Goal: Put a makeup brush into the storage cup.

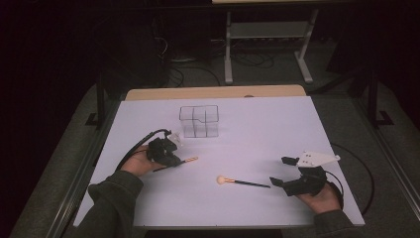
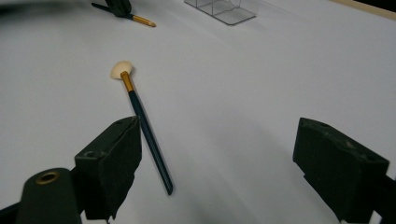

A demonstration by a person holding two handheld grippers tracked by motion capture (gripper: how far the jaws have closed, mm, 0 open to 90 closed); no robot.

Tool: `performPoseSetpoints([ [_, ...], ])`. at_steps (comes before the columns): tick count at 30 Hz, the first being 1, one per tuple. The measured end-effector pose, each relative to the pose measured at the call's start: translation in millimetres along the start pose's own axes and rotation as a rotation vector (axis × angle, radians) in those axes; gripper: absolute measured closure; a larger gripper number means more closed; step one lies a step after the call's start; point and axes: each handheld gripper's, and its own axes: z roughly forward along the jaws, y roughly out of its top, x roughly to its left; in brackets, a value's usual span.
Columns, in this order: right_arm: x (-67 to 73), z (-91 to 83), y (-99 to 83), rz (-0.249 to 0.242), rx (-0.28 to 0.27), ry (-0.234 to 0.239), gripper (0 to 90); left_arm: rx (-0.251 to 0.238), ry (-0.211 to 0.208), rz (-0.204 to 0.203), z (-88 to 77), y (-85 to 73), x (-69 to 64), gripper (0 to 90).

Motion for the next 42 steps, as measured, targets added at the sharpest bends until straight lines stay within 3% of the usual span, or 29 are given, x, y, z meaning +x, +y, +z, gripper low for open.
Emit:
performPoseSetpoints([
  [10, 1.6, 1.2, 1.2, 0.007, 0.000, 0.003, 14.8, 0.002, -0.017, -0.043, -2.3, -2.9, 2.7, 83.4],
  [14, 2.4, 2.2, 3.1, 0.002, 0.005, 0.011, 15.7, -0.009, -0.021, -0.043, -6.5, -3.5, 2.4, 83.4],
  [24, 4.0, 4.0, 15.4, 0.029, -0.001, 0.047, 15.8, -0.100, -0.030, -0.041, -25.6, -2.9, -7.3, 83.5],
  [34, 10.9, 12.3, 35.8, -0.008, -0.003, 0.085, 16.1, -0.223, -0.045, -0.018, -44.1, -2.7, -26.4, 83.5],
  [37, 12.9, 15.6, 42.0, -0.020, -0.002, 0.102, 16.2, -0.225, -0.048, -0.023, -46.0, -4.1, -30.3, 83.5],
  [42, 16.9, 21.2, 52.5, -0.031, 0.002, 0.133, 16.5, -0.269, -0.051, -0.015, -51.6, -7.5, -36.0, 83.5],
])
